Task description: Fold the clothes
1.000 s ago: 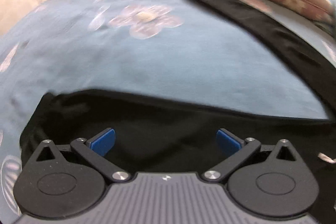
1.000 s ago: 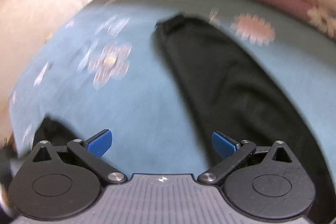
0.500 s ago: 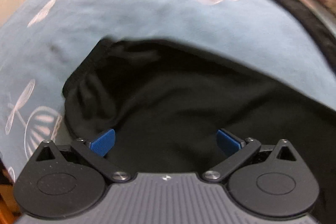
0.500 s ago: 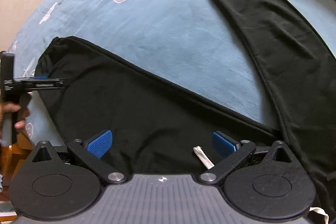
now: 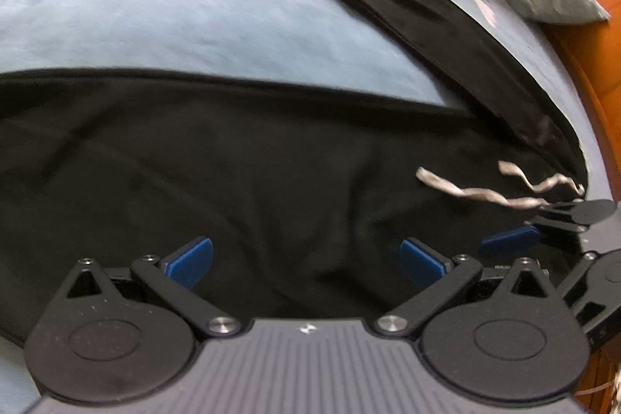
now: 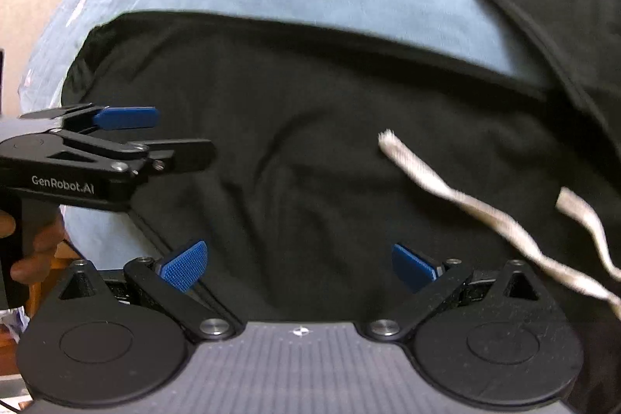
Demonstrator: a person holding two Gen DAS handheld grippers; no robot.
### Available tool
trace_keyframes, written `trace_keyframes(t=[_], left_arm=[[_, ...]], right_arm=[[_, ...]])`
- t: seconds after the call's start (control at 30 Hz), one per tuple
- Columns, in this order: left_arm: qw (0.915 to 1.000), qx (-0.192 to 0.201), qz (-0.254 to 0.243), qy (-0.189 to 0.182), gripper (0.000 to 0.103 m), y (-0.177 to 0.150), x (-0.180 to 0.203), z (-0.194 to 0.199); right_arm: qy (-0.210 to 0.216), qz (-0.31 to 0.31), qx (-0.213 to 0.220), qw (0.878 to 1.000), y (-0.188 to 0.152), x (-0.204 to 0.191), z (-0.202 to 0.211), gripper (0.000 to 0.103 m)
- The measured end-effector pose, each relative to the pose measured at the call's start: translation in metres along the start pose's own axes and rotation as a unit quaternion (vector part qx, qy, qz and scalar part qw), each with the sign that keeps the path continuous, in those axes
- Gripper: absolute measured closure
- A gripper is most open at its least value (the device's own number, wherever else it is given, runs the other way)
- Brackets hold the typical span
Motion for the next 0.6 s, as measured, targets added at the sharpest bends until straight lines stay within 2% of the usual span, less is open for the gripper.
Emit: trace_keyframes(t=[0.1,0.2,0.27,0.47,0.6], left_arm=[[0.9997,-0.017,-0.002,0.015,0.001,-0.009,-0.011,-0.012],[0.9995,-0.018,-0.011,0.025,0.001,-0.009,-0.015,-0.01],[0.9977,-0.017,-0.024,0.061,0.001,-0.006,-0.018,-0.006],[0.9993,0.002,-0.035,0.017,0.001,0.006,0.01,0.003],[0.9982,0.0,-0.043,0.043,0.001,0.003,0.007,-0.013]], right_arm=[[-0.006,-0.007,-0.003,1.0,-0.016,0.005,-0.002,0.0],[-0.006,-0.029,-0.008,1.0,-0.03,0.013,-0.004,0.0],[0.002,-0.043,-0.005,0.999,-0.037,0.018,-0.004,0.0],[0.031,-0.092,0.018,0.995,-0.042,0.031,-0.003,0.0],[0.045,-0.159,0.054,0.985,-0.044,0.04,0.002,0.0]])
Point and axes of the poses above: each gripper's, at about its wrist camera, not at the fingertips, and z roughly against the way its jaws point, x to its right, y to its top, the point moved 10 cm from there along -z, roughly the way its jaws point, and after that the axes turned 15 degrees about z, right-handed, at the moved point
